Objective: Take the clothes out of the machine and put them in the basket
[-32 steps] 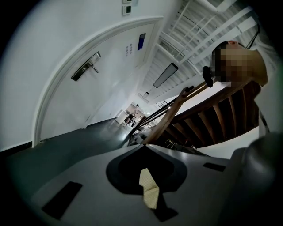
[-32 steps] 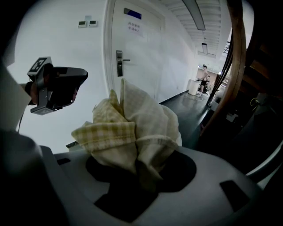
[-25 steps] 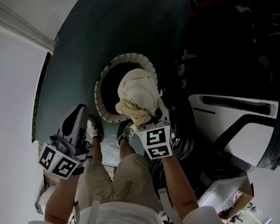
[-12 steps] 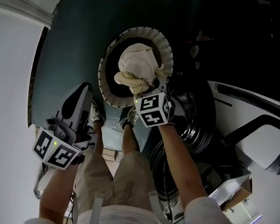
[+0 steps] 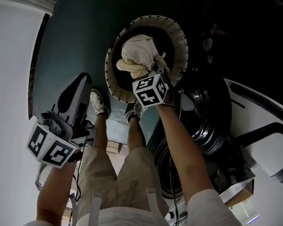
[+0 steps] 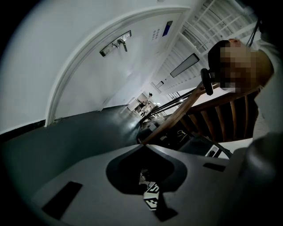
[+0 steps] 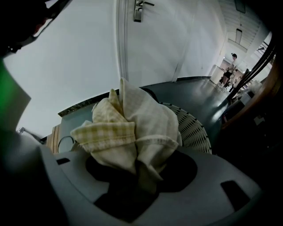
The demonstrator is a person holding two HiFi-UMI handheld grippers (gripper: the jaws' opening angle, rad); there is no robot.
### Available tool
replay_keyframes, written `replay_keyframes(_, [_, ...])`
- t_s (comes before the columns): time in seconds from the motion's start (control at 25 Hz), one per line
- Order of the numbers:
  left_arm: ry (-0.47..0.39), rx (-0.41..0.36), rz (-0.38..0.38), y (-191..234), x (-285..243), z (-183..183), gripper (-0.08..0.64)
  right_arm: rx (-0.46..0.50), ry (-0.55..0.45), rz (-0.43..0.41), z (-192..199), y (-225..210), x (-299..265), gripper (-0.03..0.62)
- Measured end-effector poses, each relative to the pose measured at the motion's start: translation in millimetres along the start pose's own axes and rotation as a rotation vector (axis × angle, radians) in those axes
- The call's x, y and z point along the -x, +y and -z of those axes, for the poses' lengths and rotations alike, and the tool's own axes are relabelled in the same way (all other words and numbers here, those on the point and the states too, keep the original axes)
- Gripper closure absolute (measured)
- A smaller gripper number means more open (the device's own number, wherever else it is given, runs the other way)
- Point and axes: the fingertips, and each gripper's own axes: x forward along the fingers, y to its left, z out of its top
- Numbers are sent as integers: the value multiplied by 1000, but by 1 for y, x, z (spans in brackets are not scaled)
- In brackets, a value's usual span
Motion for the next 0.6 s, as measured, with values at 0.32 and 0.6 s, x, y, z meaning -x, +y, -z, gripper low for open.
replay_keyframes(0.32, [19, 5, 21, 13, -17, -7, 546, 10, 126, -61, 23, 6, -44, 171])
replay_keyframes(0.6, [0, 7, 28, 13, -25, -24, 546, 47, 161, -50, 23, 2, -42, 158])
